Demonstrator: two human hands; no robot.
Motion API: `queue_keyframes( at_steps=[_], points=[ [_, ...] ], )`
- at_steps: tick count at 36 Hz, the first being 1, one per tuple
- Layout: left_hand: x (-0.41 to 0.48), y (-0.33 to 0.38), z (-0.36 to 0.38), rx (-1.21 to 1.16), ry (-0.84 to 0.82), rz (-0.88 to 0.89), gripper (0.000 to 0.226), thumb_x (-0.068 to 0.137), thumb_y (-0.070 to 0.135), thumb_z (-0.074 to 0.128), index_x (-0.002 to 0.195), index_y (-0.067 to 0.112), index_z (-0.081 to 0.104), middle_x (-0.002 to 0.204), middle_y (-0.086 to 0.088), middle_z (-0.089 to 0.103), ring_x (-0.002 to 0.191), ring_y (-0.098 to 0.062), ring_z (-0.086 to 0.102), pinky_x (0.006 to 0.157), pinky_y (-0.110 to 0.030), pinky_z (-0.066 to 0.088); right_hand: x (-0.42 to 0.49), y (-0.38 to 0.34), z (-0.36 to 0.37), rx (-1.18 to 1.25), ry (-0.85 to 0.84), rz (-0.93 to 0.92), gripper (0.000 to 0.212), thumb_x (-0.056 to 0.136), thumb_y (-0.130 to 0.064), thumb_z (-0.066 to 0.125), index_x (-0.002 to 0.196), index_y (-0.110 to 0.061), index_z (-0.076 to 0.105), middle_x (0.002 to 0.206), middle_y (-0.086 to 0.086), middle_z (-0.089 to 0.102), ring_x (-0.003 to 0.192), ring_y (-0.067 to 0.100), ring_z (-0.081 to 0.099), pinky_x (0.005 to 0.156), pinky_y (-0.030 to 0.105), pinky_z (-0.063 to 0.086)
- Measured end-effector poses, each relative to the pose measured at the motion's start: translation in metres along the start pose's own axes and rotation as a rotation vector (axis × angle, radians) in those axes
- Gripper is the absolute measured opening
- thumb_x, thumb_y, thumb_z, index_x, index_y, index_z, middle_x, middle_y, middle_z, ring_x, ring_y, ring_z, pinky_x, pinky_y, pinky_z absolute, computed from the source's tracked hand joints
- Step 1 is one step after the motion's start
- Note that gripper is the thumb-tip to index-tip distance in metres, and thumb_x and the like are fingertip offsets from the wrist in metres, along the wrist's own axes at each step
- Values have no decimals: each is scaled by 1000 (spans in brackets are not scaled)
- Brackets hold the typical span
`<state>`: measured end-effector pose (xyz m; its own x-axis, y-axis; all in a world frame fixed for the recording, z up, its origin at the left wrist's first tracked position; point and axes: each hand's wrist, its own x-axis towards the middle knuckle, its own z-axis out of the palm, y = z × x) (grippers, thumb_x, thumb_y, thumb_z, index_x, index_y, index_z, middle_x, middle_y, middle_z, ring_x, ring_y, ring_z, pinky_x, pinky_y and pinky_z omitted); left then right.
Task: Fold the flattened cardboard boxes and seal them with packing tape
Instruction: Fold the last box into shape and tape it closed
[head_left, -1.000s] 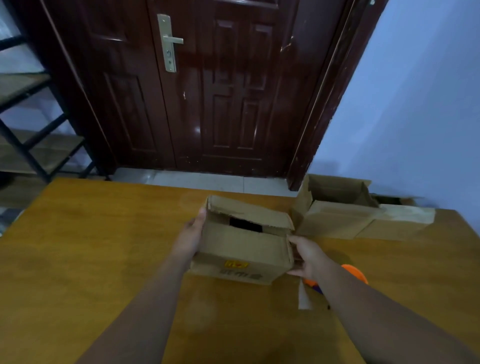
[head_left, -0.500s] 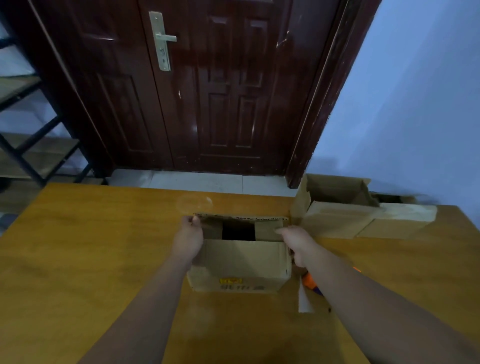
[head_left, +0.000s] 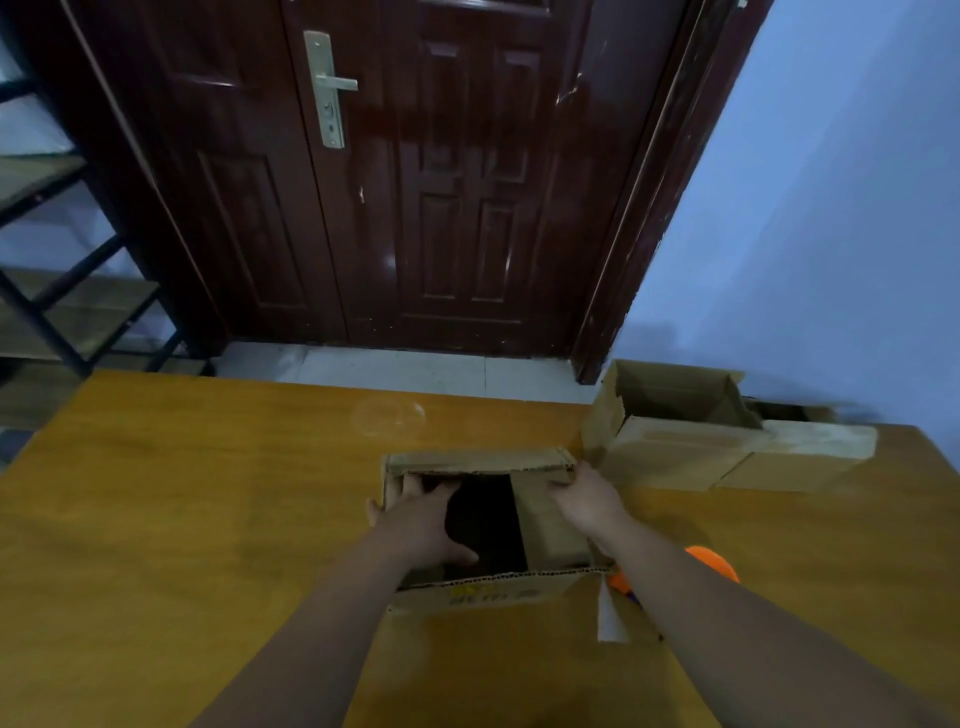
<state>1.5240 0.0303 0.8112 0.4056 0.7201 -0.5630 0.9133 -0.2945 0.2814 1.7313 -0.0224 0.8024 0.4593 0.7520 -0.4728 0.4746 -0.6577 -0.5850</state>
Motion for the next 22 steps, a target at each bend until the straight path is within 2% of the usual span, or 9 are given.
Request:
queue_keyframes(
  at_steps=[2, 4, 6, 7, 9, 11, 15, 19, 22],
  points=[
    [2, -1, 4, -6, 99, -48, 78, 84, 44, 67, 148, 37, 23, 157, -16, -6, 143, -41, -16, 115, -59, 7, -3, 0, 4, -94, 39, -15, 66, 88, -42, 60, 143, -19, 30, 127, 10, 54, 99, 23, 55, 86, 35, 49],
    [4, -2, 7, 39, 189, -140, 56, 92, 27, 56, 142, 35, 33, 157, -14, -8, 139, -46, -22, 111, -66, 7, -6, -2, 10, -200, -33, 7, 103, 77, -55, 69, 151, -27, 3, 147, 16, 32, 122, 32, 49, 101, 44, 44],
    [6, -4, 8, 70, 170, -218, 53, 92, 30, 57, 139, 37, 34, 158, -9, -9, 138, -52, -19, 106, -72, 9, -8, -6, 14, -308, -124, 40, 127, 68, -64, 73, 149, -31, -19, 155, 18, 10, 134, 36, 37, 107, 45, 38],
    [7, -5, 9, 58, 121, -214, 59, 88, 39, 62, 139, 38, 33, 157, -9, -4, 140, -52, -10, 106, -71, 13, -8, -7, 15, -370, -132, 50, 132, 66, -67, 73, 147, -30, -24, 155, 17, 7, 134, 35, 36, 106, 45, 39],
    [9, -8, 13, 74, 13, -130, 73, 81, 52, 67, 142, 38, 30, 153, -12, 19, 138, -45, 20, 107, -62, 28, -10, -8, 16, -485, -106, 58, 137, 64, -70, 72, 145, -27, -30, 152, 13, 10, 131, 34, 39, 100, 43, 43],
    [7, -9, 18, 161, -36, -65, 71, 82, 56, 63, 143, 39, 31, 149, -12, 24, 133, -39, 27, 105, -52, 36, -13, -8, 16, -568, -84, 35, 139, 63, -73, 70, 145, -24, -31, 153, 11, 7, 130, 34, 41, 97, 43, 45],
    [-1, -6, 19, 267, -71, -42, 45, 90, 57, 52, 117, 24, 64, 158, -8, -12, 132, -41, 20, 103, -43, 38, -20, -4, 20, -637, -76, -51, 129, 66, -75, 65, 150, -18, -15, 159, 8, -13, 135, 34, 36, 99, 42, 44],
    [-8, -4, 15, 256, -79, -10, 42, 93, 56, 45, 115, 25, 64, 157, -10, -22, 135, -44, 15, 106, -44, 33, -21, -1, 23, -641, -68, -63, 124, 71, -61, 71, 151, -15, -13, 158, 8, -18, 131, 34, 38, 94, 40, 46],
    [-13, -5, 14, 226, -70, 15, 35, 94, 54, 44, 116, 32, 61, 155, -6, -27, 129, -44, 18, 103, -42, 37, -19, -2, 26, -517, -67, -97, 118, 76, -56, 67, 150, -12, -14, 157, 10, -17, 133, 35, 35, 98, 40, 45]
  ],
)
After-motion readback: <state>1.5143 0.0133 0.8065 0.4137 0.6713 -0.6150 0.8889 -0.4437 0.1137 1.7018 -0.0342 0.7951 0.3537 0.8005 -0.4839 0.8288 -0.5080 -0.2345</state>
